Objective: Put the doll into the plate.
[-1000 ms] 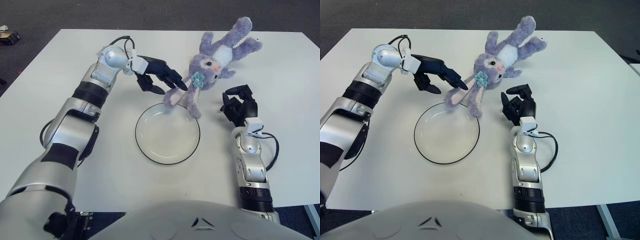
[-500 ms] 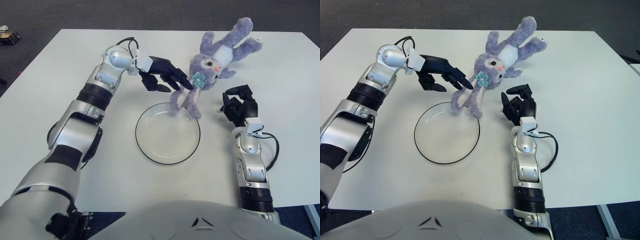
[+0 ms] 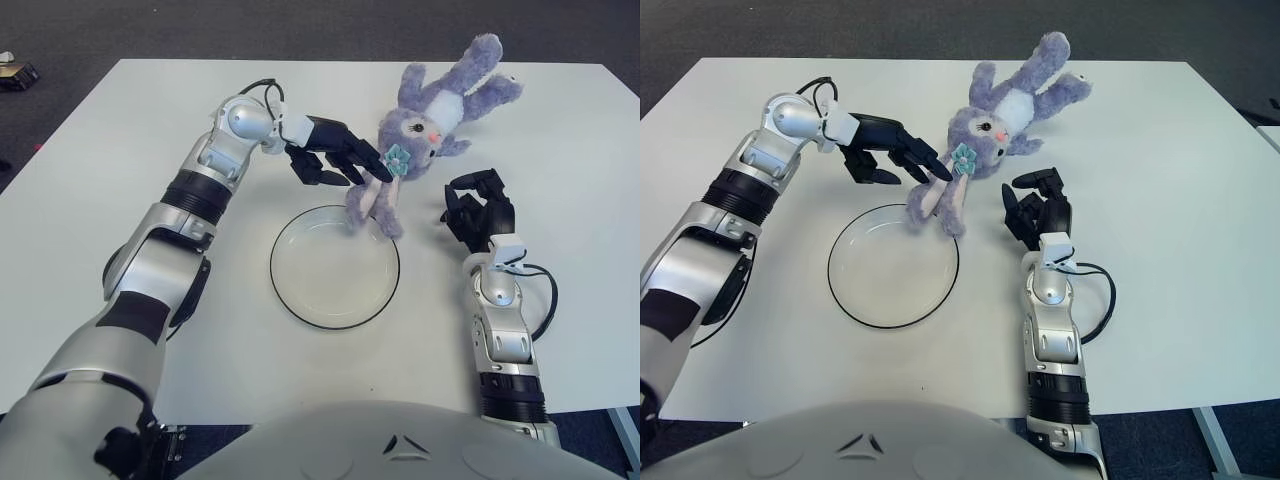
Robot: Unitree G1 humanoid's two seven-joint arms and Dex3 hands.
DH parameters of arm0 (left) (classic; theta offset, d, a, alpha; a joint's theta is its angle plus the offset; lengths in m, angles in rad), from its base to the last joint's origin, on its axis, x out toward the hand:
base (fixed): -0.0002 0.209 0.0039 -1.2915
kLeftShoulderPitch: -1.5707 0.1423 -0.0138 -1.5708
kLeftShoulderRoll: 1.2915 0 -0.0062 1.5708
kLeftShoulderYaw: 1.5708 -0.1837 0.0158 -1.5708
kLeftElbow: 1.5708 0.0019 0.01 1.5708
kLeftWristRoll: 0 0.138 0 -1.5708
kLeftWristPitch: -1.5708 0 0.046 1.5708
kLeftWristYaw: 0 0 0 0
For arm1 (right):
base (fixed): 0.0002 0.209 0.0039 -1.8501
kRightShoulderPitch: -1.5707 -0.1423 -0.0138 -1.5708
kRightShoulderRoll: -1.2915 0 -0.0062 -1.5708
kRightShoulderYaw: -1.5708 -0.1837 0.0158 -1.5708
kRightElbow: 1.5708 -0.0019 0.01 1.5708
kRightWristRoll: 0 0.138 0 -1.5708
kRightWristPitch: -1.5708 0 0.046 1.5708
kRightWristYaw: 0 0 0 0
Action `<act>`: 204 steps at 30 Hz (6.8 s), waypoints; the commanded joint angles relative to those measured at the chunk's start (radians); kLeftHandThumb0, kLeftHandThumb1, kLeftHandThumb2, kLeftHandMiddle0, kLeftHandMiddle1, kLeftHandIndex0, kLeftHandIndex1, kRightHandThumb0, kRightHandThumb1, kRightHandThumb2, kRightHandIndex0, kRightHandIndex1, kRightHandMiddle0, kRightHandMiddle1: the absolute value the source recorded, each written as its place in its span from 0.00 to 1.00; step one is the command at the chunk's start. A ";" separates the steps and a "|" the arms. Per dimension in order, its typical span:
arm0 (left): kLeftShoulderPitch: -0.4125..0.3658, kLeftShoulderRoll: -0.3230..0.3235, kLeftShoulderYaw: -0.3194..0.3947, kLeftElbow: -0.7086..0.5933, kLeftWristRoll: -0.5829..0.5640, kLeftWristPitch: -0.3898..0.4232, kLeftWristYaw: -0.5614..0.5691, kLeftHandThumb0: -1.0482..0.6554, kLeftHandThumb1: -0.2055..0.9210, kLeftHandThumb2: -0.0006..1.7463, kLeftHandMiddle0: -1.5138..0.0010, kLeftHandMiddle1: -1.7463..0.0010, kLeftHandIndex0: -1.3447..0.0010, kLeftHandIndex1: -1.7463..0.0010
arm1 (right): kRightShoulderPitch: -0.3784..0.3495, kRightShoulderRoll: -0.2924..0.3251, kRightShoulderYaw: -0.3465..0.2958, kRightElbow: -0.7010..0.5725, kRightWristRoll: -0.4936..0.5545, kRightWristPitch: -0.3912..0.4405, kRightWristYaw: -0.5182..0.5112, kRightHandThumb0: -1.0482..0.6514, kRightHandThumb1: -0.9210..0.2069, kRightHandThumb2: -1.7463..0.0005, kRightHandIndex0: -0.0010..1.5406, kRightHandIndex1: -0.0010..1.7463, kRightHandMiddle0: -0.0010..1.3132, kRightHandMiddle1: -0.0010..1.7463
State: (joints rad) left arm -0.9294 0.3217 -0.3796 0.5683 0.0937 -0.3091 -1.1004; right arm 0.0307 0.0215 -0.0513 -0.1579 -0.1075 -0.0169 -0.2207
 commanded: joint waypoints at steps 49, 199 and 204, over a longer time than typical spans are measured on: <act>0.084 -0.083 -0.105 -0.380 0.431 0.956 0.356 0.19 1.00 0.28 0.67 0.43 0.92 0.65 | 0.026 0.004 -0.001 0.046 -0.013 -0.027 -0.006 0.41 0.00 0.78 0.47 1.00 0.26 0.92; 0.148 -0.093 -0.024 -0.419 0.252 0.888 0.524 0.17 1.00 0.27 0.93 0.02 0.89 0.49 | -1.038 -0.530 0.582 1.197 -0.829 -0.174 -0.216 0.35 0.13 1.00 0.24 0.00 0.32 0.09; 0.154 -0.091 -0.025 -0.434 0.246 0.892 0.519 0.17 1.00 0.27 0.93 0.04 0.88 0.47 | -1.056 -0.511 0.599 1.222 -0.828 -0.160 -0.227 0.34 0.13 1.00 0.24 0.00 0.32 0.08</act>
State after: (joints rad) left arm -0.7779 0.2190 -0.4048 0.1532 0.3435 0.5847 -0.5698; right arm -0.9957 -0.5045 0.5342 1.0450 -0.9259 -0.1909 -0.4289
